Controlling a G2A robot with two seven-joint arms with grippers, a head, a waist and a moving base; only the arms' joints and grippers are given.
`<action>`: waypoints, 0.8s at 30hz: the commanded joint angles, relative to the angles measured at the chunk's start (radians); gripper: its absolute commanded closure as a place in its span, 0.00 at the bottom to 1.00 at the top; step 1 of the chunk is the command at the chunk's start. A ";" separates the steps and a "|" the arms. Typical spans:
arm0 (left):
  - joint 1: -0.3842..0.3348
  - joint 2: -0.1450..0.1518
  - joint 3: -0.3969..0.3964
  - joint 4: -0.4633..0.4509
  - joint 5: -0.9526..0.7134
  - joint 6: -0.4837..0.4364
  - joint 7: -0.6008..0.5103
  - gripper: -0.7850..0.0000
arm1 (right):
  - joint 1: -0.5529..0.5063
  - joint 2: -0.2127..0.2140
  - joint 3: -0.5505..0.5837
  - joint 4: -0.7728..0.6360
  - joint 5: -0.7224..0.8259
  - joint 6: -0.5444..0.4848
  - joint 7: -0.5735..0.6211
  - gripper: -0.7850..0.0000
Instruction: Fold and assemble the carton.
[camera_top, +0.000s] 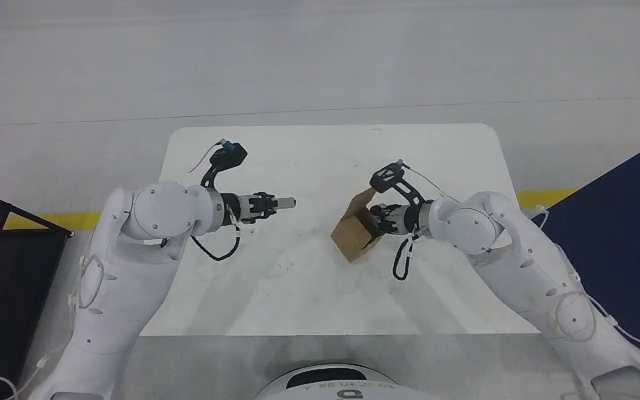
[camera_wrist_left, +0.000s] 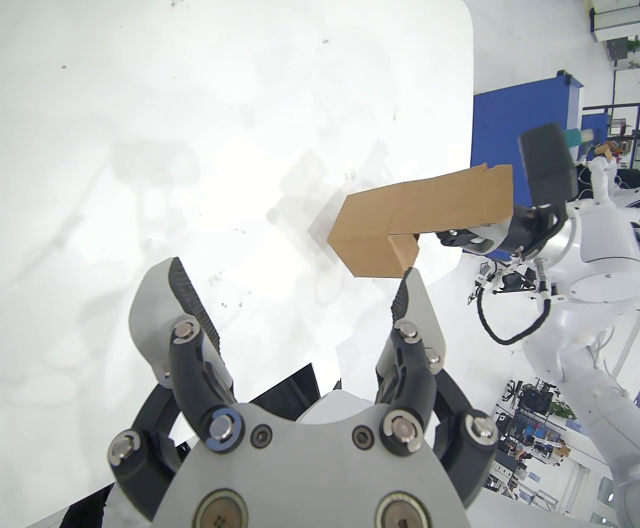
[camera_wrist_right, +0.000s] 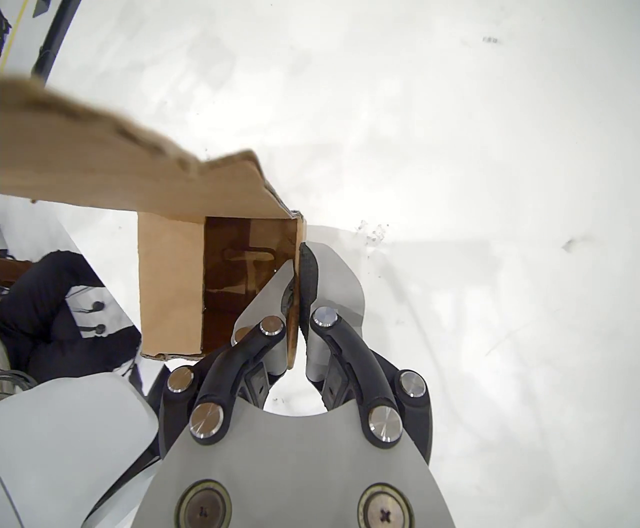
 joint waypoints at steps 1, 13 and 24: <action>-0.003 0.003 0.002 0.014 0.015 0.002 -0.006 0.00 | 0.037 -0.006 -0.010 0.029 0.016 -0.062 -0.006 0.00; -0.050 0.022 -0.030 0.035 0.009 0.016 -0.034 0.00 | -0.010 0.006 0.064 0.019 0.034 -0.208 -0.124 0.00; -0.312 -0.029 0.275 0.294 0.016 0.069 0.031 0.00 | -0.132 0.025 0.098 -0.041 -0.178 -0.303 -0.254 0.00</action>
